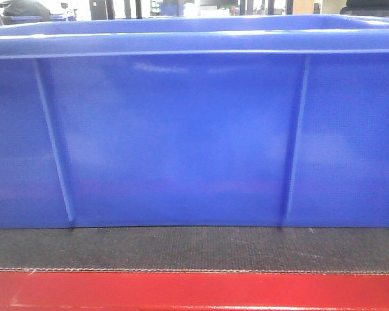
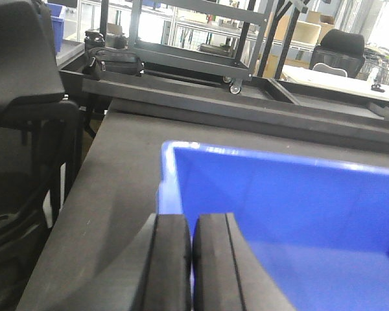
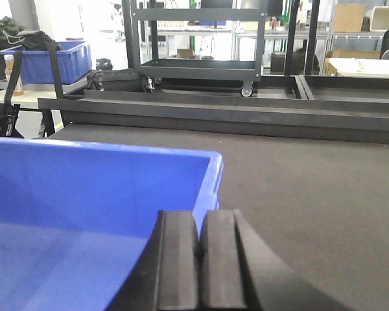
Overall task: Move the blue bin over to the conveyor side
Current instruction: 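Open both grippers and lift them off the bin rim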
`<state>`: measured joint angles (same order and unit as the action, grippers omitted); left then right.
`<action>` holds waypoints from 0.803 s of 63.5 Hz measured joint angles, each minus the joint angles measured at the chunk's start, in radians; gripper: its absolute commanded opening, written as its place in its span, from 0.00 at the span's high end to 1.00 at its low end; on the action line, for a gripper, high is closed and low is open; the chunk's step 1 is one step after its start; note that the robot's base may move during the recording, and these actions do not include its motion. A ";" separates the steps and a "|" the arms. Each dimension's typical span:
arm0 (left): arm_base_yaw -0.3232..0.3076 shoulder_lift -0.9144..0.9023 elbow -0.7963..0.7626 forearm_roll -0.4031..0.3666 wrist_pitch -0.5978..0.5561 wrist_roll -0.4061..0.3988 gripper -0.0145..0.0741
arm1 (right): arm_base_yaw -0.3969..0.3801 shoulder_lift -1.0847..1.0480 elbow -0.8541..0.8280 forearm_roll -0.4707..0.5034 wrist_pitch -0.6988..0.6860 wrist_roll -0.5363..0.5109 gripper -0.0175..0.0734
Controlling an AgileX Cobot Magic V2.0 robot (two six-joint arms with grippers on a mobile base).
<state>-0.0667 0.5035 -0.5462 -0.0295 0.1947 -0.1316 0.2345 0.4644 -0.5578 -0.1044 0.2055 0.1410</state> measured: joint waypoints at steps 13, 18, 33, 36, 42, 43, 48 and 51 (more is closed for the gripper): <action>0.000 -0.182 0.192 0.005 -0.002 0.000 0.82 | 0.000 -0.155 0.136 0.000 -0.006 0.000 0.90; 0.000 -0.258 0.250 0.009 -0.002 0.000 0.82 | 0.000 -0.220 0.177 0.000 -0.008 0.000 0.90; 0.000 -0.442 0.321 0.015 -0.002 0.000 0.82 | 0.000 -0.366 0.233 -0.002 0.080 0.000 0.90; 0.000 -0.465 0.321 0.015 -0.002 0.000 0.82 | 0.000 -0.381 0.233 -0.002 0.101 0.000 0.90; 0.000 -0.494 0.322 0.015 -0.006 0.000 0.82 | 0.000 -0.397 0.233 -0.002 0.120 0.000 0.90; 0.000 -0.494 0.322 0.015 -0.007 0.000 0.82 | 0.000 -0.397 0.233 -0.002 0.119 0.000 0.90; 0.000 -0.496 0.322 0.015 -0.007 0.000 0.82 | 0.000 -0.398 0.233 -0.002 0.119 0.000 0.90; 0.000 -0.496 0.322 0.015 -0.007 0.000 0.82 | 0.000 -0.398 0.233 -0.002 0.119 0.000 0.90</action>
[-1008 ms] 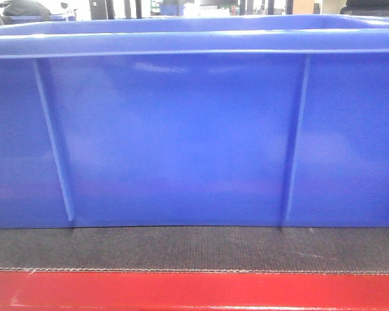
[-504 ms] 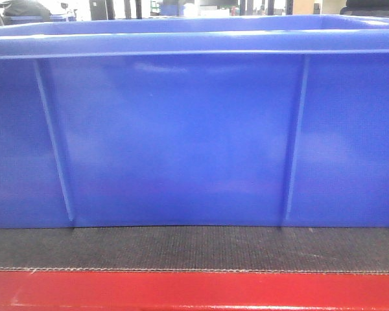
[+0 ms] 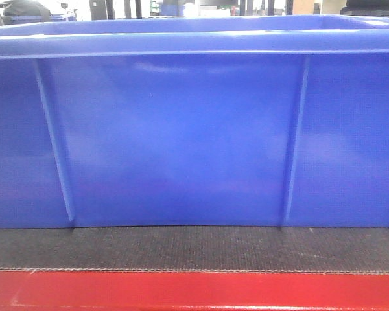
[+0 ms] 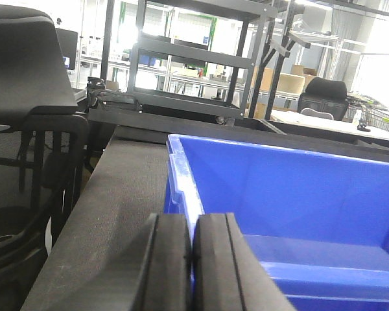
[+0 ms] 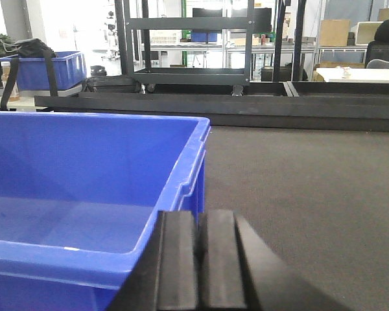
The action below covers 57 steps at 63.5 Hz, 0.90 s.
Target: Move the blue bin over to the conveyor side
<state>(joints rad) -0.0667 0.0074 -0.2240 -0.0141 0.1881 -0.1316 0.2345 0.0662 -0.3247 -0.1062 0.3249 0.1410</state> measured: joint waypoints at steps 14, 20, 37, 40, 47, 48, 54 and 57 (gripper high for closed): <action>0.000 0.000 0.000 0.000 0.000 0.000 0.82 | 0.000 0.000 0.000 0.000 0.000 0.000 0.90; 0.000 0.000 0.000 0.000 0.000 0.000 0.82 | 0.000 0.000 0.000 0.000 0.000 0.000 0.90; 0.000 0.000 0.000 0.000 0.000 0.000 0.82 | -0.033 -0.018 0.047 0.015 -0.032 -0.026 0.90; 0.000 -0.002 0.000 0.000 0.000 0.000 0.82 | -0.058 -0.030 0.077 0.051 -0.065 -0.074 0.90; 0.000 -0.002 0.000 0.000 0.000 0.000 0.82 | -0.139 -0.059 0.188 0.174 -0.181 -0.213 0.90; 0.000 -0.002 0.000 0.000 0.000 0.000 0.82 | -0.147 -0.059 0.207 0.182 -0.193 -0.221 0.90; 0.000 -0.002 0.000 0.000 -0.002 0.000 0.82 | -0.186 -0.059 0.260 0.211 -0.234 -0.250 0.90; 0.000 -0.002 0.000 0.000 -0.002 0.000 0.82 | -0.195 -0.059 0.277 0.218 -0.241 -0.256 0.90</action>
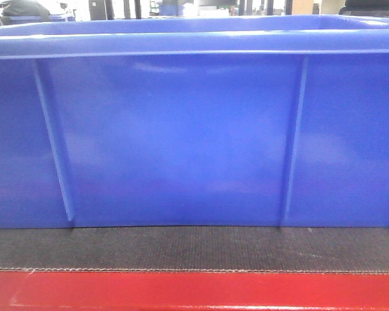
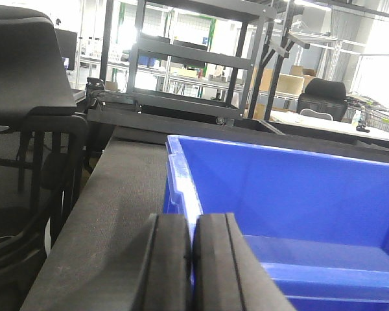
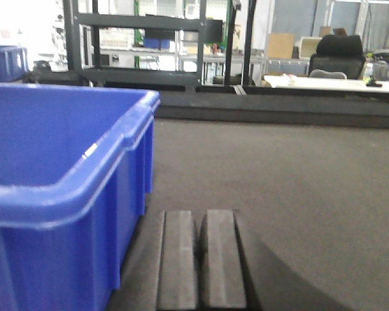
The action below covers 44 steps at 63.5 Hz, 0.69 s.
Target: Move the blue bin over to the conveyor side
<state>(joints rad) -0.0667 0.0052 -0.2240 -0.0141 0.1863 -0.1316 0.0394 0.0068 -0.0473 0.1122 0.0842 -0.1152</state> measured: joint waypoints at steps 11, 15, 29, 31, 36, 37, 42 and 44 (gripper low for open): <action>0.000 -0.002 0.000 0.000 0.000 0.000 0.82 | -0.001 -0.002 0.043 0.004 -0.024 -0.004 0.90; 0.000 -0.002 0.000 0.000 0.000 0.000 0.82 | -0.001 -0.002 0.045 0.004 -0.021 0.000 0.90; 0.000 -0.002 0.000 0.000 0.000 0.000 0.82 | -0.001 -0.002 0.047 -0.008 -0.027 0.002 0.90; 0.000 -0.002 0.000 0.000 0.000 0.000 0.82 | -0.001 -0.002 0.047 -0.020 -0.029 0.004 0.90; 0.000 -0.002 0.000 0.000 0.000 0.000 0.82 | -0.001 -0.002 0.047 -0.047 -0.033 0.020 0.90; 0.000 -0.002 0.000 0.000 0.000 0.000 0.82 | -0.001 -0.002 0.047 -0.049 -0.033 0.023 0.90; 0.000 -0.002 0.000 0.000 0.000 0.000 0.82 | -0.001 -0.002 0.047 -0.059 -0.036 0.034 0.90; 0.000 -0.002 0.000 0.000 0.000 0.000 0.82 | -0.001 -0.002 0.047 -0.062 -0.036 0.036 0.90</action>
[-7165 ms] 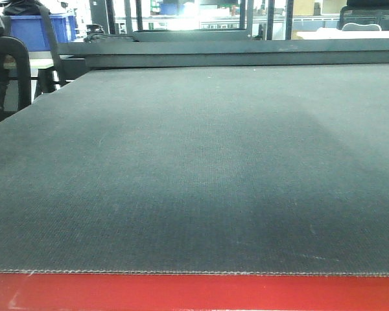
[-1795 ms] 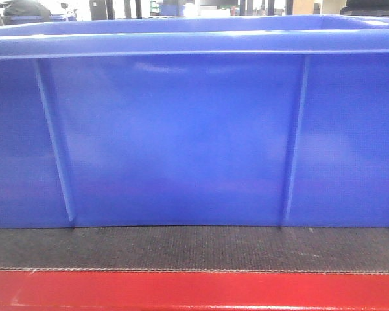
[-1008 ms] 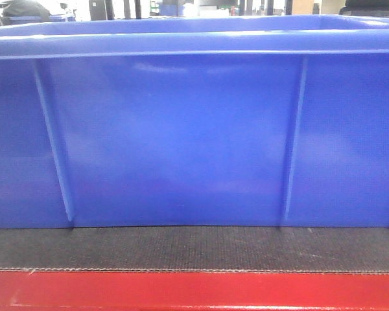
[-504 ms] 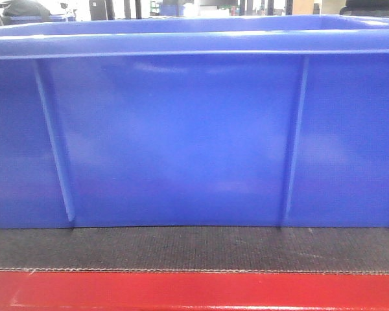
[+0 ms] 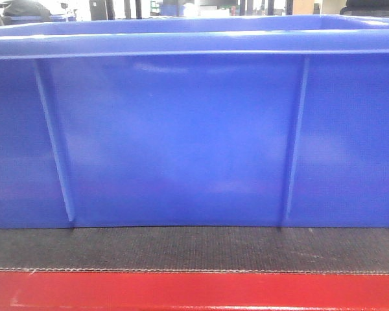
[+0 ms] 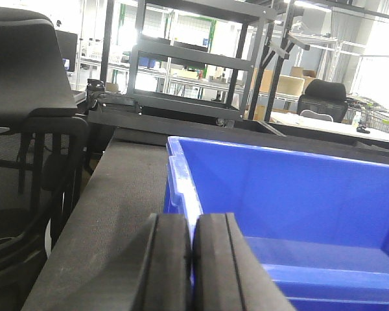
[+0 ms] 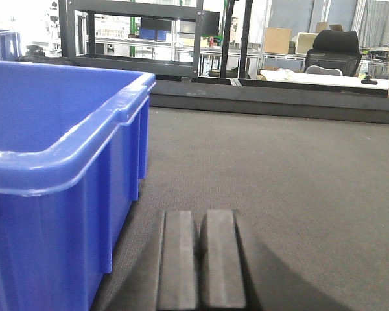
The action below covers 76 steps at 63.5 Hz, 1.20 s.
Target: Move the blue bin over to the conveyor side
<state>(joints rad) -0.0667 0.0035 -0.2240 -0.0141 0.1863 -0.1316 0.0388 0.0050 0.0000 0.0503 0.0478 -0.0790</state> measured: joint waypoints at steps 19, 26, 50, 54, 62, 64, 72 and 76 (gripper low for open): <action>0.000 0.000 0.000 0.000 0.000 0.000 0.82 | 0.000 0.000 0.000 -0.004 -0.003 0.000 0.90; 0.000 0.000 0.000 0.000 0.000 0.000 0.82 | 0.000 0.000 0.000 -0.004 -0.005 0.002 0.90; 0.000 0.000 0.002 0.000 -0.003 0.000 0.82 | 0.000 0.000 0.000 -0.004 -0.005 0.004 0.90; 0.005 0.000 0.011 0.022 -0.012 0.000 0.82 | 0.000 0.000 0.000 -0.004 -0.006 0.004 0.90; 0.039 0.000 0.088 0.063 -0.102 0.021 0.82 | 0.000 0.000 0.000 -0.004 -0.007 0.004 0.90; 0.048 0.000 0.116 0.063 -0.133 0.030 0.82 | 0.000 0.000 0.000 -0.004 -0.007 0.004 0.90; 0.075 0.000 0.203 0.055 -0.170 0.042 0.82 | 0.000 0.000 0.000 -0.004 -0.007 0.006 0.90; 0.078 0.000 0.222 0.054 -0.168 0.042 0.82 | 0.000 0.000 0.000 -0.004 -0.007 0.006 0.90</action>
<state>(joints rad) 0.0118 0.0035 -0.0016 0.0402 0.0187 -0.0899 0.0388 0.0050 0.0001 0.0458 0.0404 -0.0727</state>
